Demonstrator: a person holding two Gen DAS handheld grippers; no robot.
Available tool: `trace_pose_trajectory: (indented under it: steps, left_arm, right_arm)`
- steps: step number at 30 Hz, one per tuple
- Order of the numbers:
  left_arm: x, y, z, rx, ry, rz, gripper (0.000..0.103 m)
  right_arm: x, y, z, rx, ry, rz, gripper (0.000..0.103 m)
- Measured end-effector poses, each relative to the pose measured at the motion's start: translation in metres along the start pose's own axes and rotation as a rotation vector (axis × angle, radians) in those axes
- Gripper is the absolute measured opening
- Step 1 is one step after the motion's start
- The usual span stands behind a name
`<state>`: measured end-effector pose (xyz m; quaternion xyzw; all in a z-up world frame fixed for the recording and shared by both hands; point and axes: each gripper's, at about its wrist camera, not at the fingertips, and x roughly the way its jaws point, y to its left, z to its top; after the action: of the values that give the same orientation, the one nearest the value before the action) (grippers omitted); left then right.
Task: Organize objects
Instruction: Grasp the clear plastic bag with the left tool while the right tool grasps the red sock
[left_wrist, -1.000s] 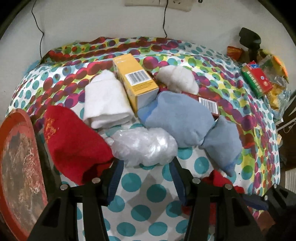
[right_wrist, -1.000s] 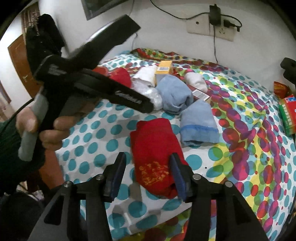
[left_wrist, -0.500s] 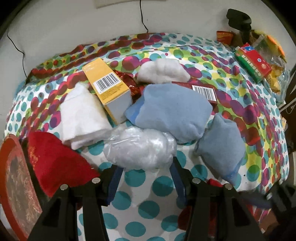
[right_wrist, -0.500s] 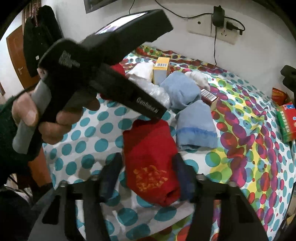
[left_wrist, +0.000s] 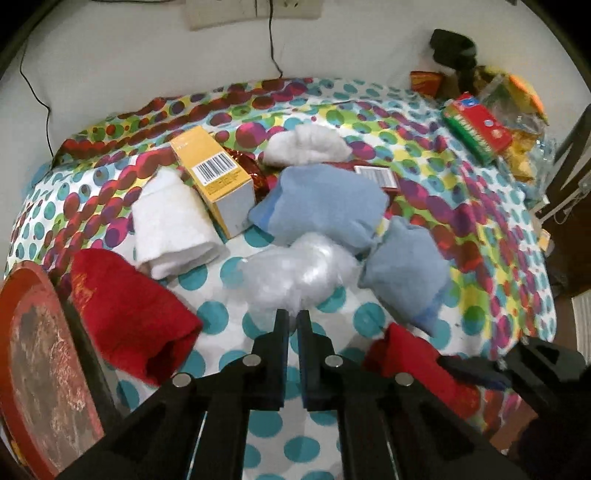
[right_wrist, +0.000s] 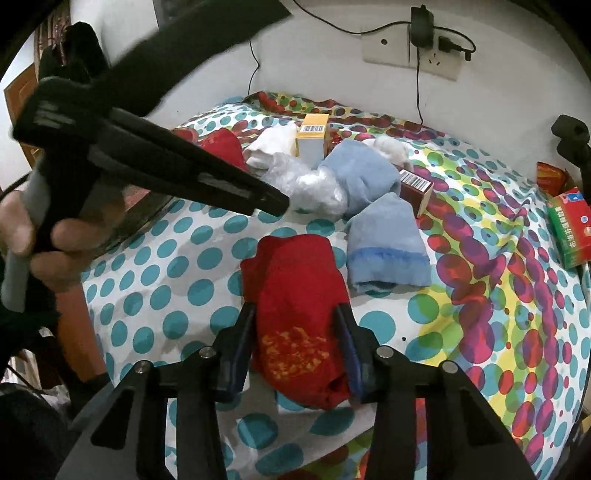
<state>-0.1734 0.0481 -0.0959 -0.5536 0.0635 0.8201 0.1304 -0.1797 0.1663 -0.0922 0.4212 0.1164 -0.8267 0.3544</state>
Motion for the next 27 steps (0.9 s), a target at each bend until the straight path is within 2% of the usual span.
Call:
trace_pose_trajectory:
  steps: [4,6,9,10,11,13,17,20,27]
  left_arm:
    - [-0.02,0.0,-0.009,0.022,-0.026,-0.001,0.003]
    - [-0.025,-0.002,-0.014,0.05,-0.018,-0.026,0.003]
    - [-0.029,-0.004,-0.015,0.07,-0.025,-0.003,0.007]
    - [-0.029,-0.005,-0.013,0.079,-0.021,0.003,0.014]
    - [-0.029,-0.006,-0.012,0.082,-0.014,0.015,0.025]
    - [-0.028,-0.01,-0.009,0.123,-0.002,0.013,0.037]
    - [-0.025,-0.026,-0.006,0.264,0.031,0.044,0.04]
    - [-0.015,-0.034,0.0,0.353,0.035,0.104,0.042]
    - [0.024,-0.032,0.009,0.385,0.106,0.088,0.042]
  right_arm:
    - [-0.002,-0.001,0.0,0.005,-0.004,0.007,0.041]
    - [-0.002,0.0,-0.001,0.009,0.001,0.008,0.041]
    - [-0.003,-0.001,-0.001,0.021,0.006,0.015,0.04]
    - [-0.003,-0.002,-0.001,0.027,0.007,0.015,0.04]
    - [-0.004,-0.002,-0.001,0.031,0.006,0.018,0.04]
    - [-0.004,-0.002,-0.002,0.032,0.008,0.02,0.04]
    - [-0.002,-0.003,-0.002,0.032,0.011,0.024,0.042]
    - [-0.001,-0.005,-0.002,0.041,0.011,0.03,0.042]
    - [-0.001,-0.006,-0.001,0.049,0.013,0.032,0.042]
